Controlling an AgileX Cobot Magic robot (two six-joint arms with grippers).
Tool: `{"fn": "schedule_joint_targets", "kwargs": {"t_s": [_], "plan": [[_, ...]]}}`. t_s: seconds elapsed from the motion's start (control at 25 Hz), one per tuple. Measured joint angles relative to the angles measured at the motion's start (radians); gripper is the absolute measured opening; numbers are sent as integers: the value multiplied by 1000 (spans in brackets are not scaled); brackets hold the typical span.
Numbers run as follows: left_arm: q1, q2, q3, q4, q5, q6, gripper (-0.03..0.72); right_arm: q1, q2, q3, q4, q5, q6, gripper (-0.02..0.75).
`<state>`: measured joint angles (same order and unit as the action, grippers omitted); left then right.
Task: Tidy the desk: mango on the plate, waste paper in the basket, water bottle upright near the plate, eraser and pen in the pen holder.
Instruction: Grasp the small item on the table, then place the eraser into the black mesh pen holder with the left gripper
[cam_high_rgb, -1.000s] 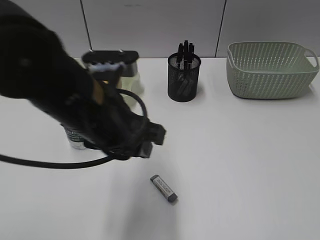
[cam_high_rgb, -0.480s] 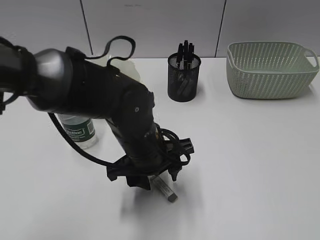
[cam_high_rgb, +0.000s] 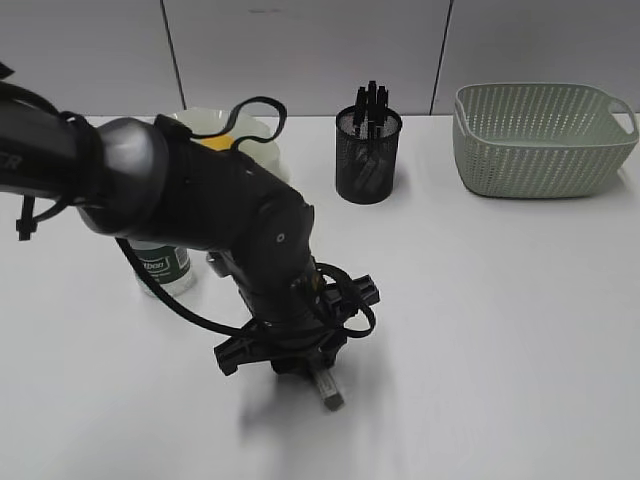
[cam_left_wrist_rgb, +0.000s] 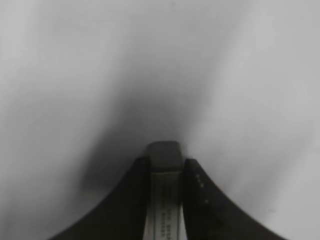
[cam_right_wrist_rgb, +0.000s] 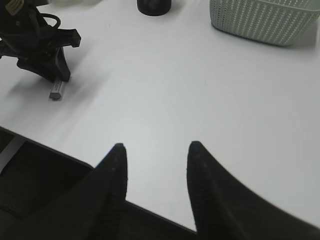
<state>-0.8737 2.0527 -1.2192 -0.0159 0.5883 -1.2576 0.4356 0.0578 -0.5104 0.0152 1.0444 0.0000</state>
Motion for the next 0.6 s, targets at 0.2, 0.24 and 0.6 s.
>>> {"fn": "schedule_joint_targets", "kwargs": {"t_s": [0.2, 0.24, 0.6], "plan": [[0, -2, 0, 72, -82, -3, 140, 0, 0, 0, 0, 0, 0, 330], [0, -11, 1, 124, -114, -3, 140, 0, 0, 0, 0, 0, 0, 330], [106, -211, -12, 890, -581, -4, 140, 0, 0, 0, 0, 0, 0, 330]]}}
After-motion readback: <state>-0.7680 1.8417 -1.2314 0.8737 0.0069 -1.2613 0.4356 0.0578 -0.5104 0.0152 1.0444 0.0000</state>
